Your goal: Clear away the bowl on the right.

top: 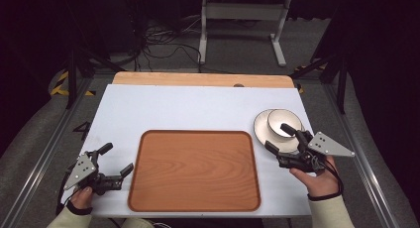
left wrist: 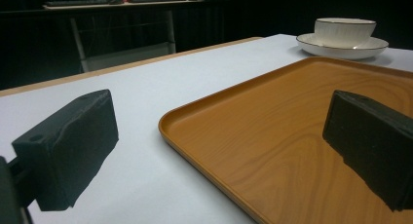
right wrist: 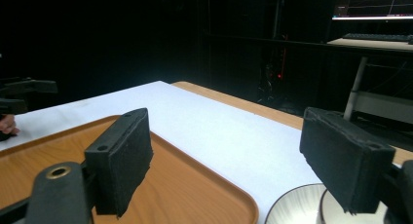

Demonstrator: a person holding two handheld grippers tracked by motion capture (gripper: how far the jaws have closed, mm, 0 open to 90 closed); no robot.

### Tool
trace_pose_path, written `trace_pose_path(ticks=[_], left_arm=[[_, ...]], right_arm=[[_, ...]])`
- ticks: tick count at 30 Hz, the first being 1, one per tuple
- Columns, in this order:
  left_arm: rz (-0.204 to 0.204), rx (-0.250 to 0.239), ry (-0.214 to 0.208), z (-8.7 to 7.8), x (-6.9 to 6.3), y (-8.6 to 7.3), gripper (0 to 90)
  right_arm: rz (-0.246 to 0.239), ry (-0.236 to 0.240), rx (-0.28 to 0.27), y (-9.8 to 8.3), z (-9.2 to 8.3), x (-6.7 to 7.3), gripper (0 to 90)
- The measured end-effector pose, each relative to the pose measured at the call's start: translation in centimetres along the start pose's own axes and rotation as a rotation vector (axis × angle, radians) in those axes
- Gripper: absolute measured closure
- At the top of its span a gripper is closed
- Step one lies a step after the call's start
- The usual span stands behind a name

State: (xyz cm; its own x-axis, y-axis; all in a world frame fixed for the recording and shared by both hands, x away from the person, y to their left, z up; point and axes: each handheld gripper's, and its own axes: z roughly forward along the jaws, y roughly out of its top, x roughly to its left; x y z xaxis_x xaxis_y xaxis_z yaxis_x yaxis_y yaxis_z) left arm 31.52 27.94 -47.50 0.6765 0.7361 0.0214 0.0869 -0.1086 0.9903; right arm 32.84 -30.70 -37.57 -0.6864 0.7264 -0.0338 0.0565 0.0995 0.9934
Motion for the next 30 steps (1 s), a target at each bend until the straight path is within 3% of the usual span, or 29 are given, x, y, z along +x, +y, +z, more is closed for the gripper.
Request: trace_pose_path(ticks=[30], left_arm=[[-0.001, 0.0, 0.0, 0.0, 0.0, 0.0, 0.2]], right_arm=[[0.023, -0.077, 0.049, 1.3, 1.8, -4.5, 19.7]])
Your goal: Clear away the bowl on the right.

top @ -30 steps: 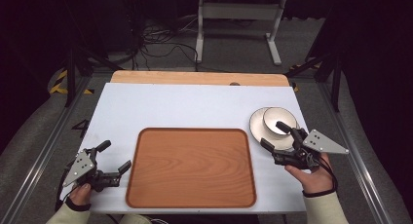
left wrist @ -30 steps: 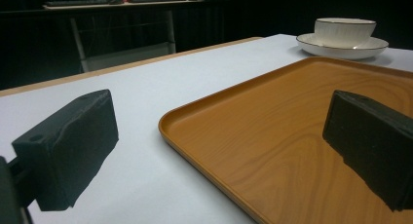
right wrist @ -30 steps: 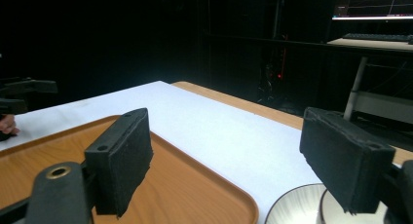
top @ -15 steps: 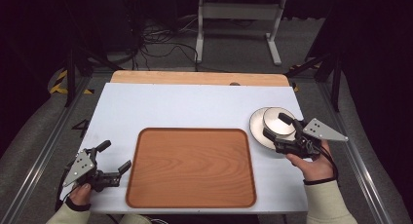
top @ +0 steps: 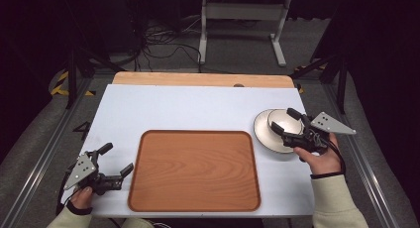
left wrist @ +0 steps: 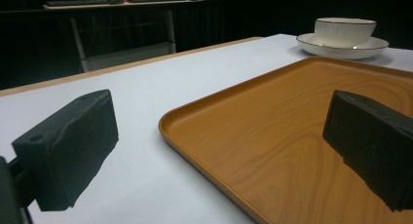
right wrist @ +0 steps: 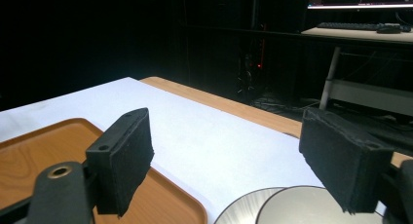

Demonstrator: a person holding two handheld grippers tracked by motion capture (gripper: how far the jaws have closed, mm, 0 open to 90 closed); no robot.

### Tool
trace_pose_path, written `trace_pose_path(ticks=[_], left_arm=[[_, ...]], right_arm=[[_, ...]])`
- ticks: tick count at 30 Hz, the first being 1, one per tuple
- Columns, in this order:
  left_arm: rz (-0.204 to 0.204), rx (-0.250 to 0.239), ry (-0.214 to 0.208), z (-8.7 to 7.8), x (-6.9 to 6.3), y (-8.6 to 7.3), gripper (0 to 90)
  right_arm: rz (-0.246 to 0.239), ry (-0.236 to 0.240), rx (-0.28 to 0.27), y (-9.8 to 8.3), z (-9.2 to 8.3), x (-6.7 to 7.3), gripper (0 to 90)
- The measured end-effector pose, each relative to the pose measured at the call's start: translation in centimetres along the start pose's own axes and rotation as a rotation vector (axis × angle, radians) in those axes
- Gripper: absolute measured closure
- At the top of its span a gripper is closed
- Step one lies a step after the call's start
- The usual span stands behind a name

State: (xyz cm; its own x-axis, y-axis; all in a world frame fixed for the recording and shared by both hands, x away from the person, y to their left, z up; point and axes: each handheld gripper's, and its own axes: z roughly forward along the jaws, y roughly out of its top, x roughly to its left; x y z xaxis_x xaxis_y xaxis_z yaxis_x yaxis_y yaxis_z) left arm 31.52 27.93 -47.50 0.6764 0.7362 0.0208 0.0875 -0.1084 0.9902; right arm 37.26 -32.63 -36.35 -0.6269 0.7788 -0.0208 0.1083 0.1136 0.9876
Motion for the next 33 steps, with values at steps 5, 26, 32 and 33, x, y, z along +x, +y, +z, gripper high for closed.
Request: trace_pose_path(ticks=[5, 26, 32, 33], left_arm=[[-0.001, 0.001, 0.0, 0.0, 0.0, 0.0, 0.2], [-0.001, -0.001, 0.003, 0.0, 0.0, 0.0, 0.2], [-0.003, 0.0, 0.002, 0.0, 0.0, 0.0, 0.2], [-0.003, -0.001, 0.001, 0.0, 0.0, 0.0, 0.2]], right_arm=[[0.007, -0.015, 0.008, 0.0, 0.1, -0.7, 19.6], [0.055, -0.065, 0.032, -0.1, 0.8, -4.0, 22.4], [0.062, -0.1, 0.036, -0.3, 0.9, -4.9, 23.2], [0.064, -0.104, 0.035, -0.3, 0.9, -5.0, 23.5]])
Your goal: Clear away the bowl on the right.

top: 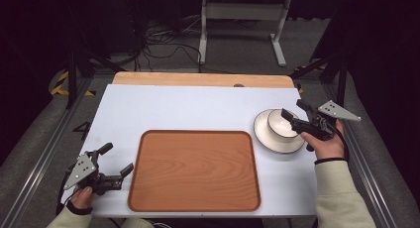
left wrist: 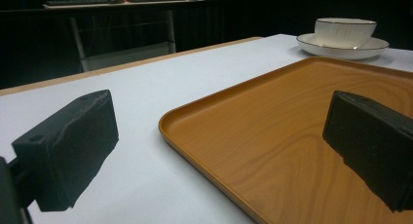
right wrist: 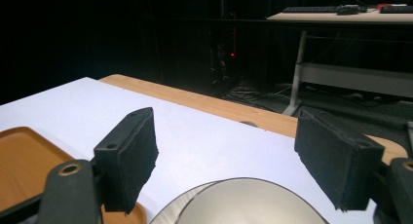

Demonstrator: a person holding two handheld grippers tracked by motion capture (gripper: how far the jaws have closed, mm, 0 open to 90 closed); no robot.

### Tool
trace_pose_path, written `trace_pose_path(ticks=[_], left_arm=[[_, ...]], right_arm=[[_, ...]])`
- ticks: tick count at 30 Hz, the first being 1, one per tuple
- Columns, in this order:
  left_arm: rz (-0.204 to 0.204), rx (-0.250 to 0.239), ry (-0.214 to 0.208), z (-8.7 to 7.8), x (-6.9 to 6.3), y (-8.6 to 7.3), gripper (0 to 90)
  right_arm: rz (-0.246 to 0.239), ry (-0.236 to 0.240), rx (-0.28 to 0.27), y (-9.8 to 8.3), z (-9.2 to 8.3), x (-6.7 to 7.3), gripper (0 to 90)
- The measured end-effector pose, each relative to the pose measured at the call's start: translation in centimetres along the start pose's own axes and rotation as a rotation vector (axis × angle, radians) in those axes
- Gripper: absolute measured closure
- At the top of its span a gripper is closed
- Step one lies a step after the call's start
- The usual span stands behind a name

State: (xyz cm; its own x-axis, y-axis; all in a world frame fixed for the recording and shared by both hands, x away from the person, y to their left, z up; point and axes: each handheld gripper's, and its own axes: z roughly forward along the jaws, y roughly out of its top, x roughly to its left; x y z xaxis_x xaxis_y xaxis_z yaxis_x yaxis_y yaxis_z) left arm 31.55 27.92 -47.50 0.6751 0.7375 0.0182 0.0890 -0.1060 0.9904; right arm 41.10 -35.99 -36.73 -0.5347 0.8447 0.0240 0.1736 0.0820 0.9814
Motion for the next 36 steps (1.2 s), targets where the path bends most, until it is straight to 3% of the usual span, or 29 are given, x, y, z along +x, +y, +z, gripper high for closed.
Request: trace_pose_path(ticks=[13, 17, 20, 22, 36], left_arm=[[-0.002, 0.003, -0.001, 0.0, 0.0, 0.0, 0.2], [-0.002, 0.003, -0.001, 0.0, 0.0, 0.0, 0.2], [-0.002, 0.003, -0.001, 0.0, 0.0, 0.0, 0.2], [-0.002, 0.003, -0.001, 0.0, 0.0, 0.0, 0.2], [0.002, -0.001, 0.001, 0.0, 0.0, 0.0, 0.2]], right_arm=[[0.012, -0.082, 0.11, -0.2, 0.3, -1.6, 38.8], [0.034, -0.102, 0.196, -0.5, 0.7, -1.9, 40.1], [0.052, -0.131, 0.315, -0.5, 1.1, -2.1, 38.5], [0.064, -0.14, 0.363, -0.5, 1.4, -2.3, 38.5], [0.041, -0.219, 0.512, -1.2, 2.8, -3.1, 48.6]])
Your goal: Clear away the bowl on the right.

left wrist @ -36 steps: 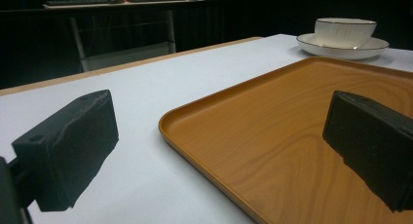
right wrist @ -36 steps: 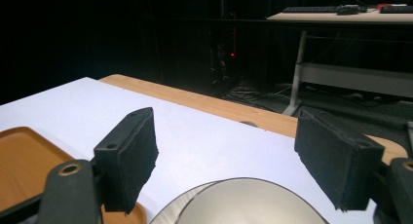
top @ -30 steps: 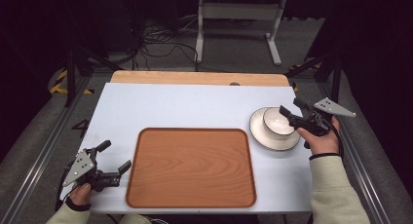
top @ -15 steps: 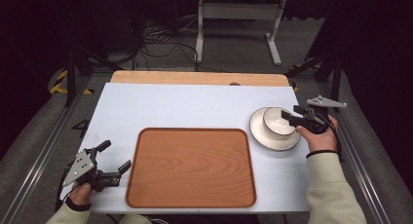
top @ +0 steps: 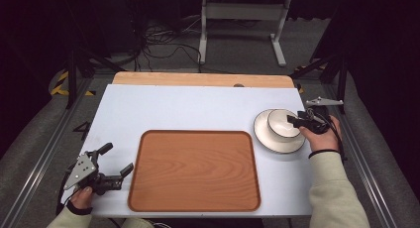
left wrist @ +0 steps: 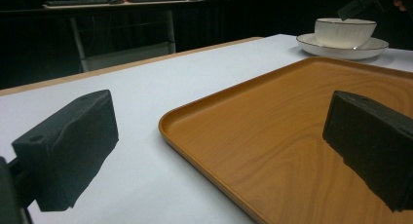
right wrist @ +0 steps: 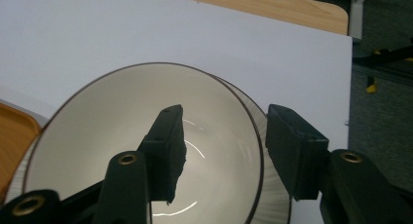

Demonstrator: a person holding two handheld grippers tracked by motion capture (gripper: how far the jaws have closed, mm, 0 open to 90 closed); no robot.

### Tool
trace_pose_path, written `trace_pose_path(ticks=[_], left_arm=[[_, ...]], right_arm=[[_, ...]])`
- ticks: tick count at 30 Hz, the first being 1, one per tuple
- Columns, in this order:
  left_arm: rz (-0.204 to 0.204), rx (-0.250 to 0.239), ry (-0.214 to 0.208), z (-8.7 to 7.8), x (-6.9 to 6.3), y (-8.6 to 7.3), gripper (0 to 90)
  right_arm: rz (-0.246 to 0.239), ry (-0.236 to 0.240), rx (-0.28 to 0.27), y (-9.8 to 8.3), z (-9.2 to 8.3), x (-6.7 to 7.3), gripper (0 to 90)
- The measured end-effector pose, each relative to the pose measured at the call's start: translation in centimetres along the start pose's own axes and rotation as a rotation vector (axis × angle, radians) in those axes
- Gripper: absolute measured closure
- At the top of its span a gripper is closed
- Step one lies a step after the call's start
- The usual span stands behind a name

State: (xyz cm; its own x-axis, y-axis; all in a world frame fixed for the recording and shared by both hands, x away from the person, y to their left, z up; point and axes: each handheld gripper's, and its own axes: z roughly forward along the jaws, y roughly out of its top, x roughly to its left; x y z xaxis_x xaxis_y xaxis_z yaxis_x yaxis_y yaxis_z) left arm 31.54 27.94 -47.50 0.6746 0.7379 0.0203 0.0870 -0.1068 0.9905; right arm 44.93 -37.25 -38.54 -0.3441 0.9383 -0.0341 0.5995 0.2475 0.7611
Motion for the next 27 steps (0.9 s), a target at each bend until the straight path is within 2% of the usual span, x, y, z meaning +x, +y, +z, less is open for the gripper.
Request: trace_pose_path(ticks=[2, 6, 10, 13, 19, 27], left_arm=[[0.0, 0.0, 0.0, 0.0, 0.0, 0.0, 0.2], [0.0, 0.0, 0.0, 0.0, 0.0, 0.0, 0.2], [0.001, 0.0, 0.0, 0.0, 0.0, 0.0, 0.2], [0.001, 0.0, 0.0, 0.0, 0.0, 0.0, 0.2], [0.0, 0.0, -0.001, 0.0, 0.0, 0.0, 0.2], [0.0, 0.0, -0.001, 0.0, 0.0, 0.0, 0.2]], right_arm=[[-0.01, -0.024, 0.006, 0.1, 0.0, -0.1, 49.2], [0.012, -0.044, 0.041, 0.1, 0.2, -0.4, 50.8], [0.048, -0.06, 0.106, -0.1, 0.8, -0.9, 50.7], [0.063, -0.059, 0.13, -0.1, 1.1, -1.0, 51.7], [0.107, -0.051, 0.213, -0.4, 1.8, -1.3, 62.7], [0.164, -0.032, 0.238, -0.6, 2.2, -1.5, 69.1]])
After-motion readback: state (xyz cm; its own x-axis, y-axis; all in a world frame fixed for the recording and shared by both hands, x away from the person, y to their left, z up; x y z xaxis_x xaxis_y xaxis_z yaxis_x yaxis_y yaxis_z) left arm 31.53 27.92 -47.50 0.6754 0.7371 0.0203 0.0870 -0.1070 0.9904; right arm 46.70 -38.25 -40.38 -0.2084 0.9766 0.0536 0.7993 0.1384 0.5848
